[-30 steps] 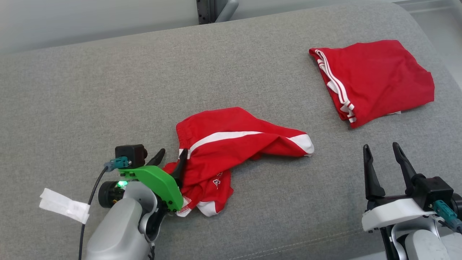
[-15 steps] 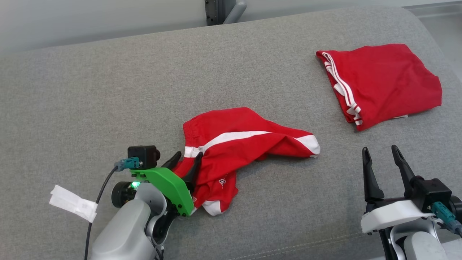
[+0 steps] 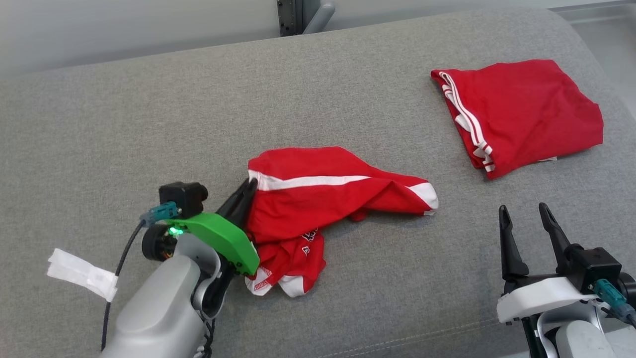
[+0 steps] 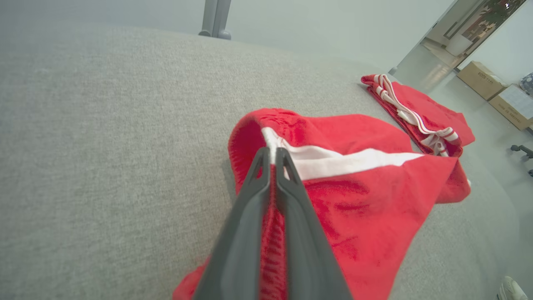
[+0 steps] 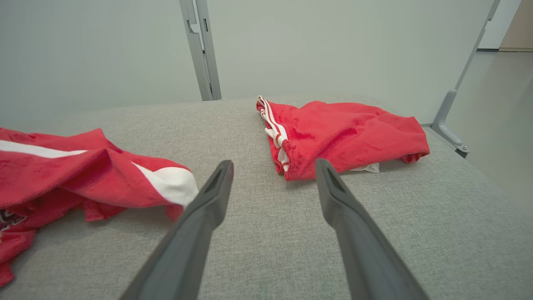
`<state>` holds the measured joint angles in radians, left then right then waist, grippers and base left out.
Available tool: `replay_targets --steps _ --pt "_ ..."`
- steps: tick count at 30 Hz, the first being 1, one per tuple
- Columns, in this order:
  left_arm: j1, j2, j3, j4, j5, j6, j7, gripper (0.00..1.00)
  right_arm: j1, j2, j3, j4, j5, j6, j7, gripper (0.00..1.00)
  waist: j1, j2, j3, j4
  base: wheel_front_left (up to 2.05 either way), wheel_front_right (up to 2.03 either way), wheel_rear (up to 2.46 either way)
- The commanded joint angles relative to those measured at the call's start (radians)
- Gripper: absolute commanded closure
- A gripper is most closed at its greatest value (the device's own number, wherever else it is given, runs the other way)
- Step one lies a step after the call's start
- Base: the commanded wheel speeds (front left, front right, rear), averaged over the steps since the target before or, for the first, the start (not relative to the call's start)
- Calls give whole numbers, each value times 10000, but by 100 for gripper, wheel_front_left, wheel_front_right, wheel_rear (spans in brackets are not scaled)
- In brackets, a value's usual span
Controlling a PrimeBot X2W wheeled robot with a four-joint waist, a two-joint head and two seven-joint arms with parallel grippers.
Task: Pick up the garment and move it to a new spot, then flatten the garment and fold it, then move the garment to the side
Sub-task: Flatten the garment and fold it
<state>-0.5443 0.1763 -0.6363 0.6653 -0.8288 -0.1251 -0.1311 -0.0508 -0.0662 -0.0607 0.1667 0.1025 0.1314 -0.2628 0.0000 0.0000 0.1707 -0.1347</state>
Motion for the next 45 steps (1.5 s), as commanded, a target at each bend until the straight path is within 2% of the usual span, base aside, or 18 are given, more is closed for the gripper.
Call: replay_targets --steps 1,5,11,14,19,24,29,34,36,38,39,41,42,45 --pt "-283 87 69 -22 129 48 -248 100 65 16 -38 35 -7 -15 -28 0 0 0 -13 3 0 0 0" --pt "-902 128 350 -336 633 117 -1112 100 26 38 -52 77 -16 -15 -28 0 0 0 -71 30 0 0 0" --pt "-1250 -37 1145 -1790 1477 146 -1349 100 103 64 -114 80 -13 -15 -28 0 0 0 -195 111 0 0 0" --pt "-638 -240 1640 -2860 2011 38 -1334 100 139 73 -153 85 -14 -15 -30 0 0 0 -264 180 0 0 0" --pt "958 -203 1532 -4047 2485 -54 -1327 100 290 101 -158 129 -16 -15 -28 0 0 0 -464 260 0 0 0" --pt "3046 285 778 -4282 1956 -72 -1328 100 545 104 -278 173 6 -15 -28 0 0 0 -626 473 0 0 0" --pt "4433 1013 187 -3816 1208 -74 -1318 100 713 52 -345 225 -57 -15 -28 0 0 0 -665 837 0 0 0" --pt "4813 1138 73 -3201 491 -75 -1323 100 784 12 -308 334 -103 -15 -28 0 0 0 -692 1197 0 0 0" --pt "4828 1014 145 -2948 257 -76 -1325 100 783 -16 -292 405 -103 -15 -28 0 0 0 -728 1348 0 0 0" --pt "4822 892 121 -2767 53 -75 -1325 85 780 -33 -267 450 -96 -15 -28 0 0 0 -759 1474 0 0 0" --pt "4789 893 99 -2691 14 -75 -1327 71 779 -50 -238 470 -103 -15 -28 0 0 0 -770 1520 0 0 0" --pt "4726 854 173 -2552 34 -70 -1327 50 797 -89 -203 509 -105 -15 -28 0 0 0 -797 1606 0 0 0" --pt "4720 833 185 -2514 113 -71 -1326 0 803 -103 -187 523 -107 -15 -28 0 0 0 -815 1632 0 0 0" --pt "4743 831 395 -2547 329 -71 -1328 0 815 -164 -135 503 -117 -15 -28 0 0 0 -834 1693 0 0 0"
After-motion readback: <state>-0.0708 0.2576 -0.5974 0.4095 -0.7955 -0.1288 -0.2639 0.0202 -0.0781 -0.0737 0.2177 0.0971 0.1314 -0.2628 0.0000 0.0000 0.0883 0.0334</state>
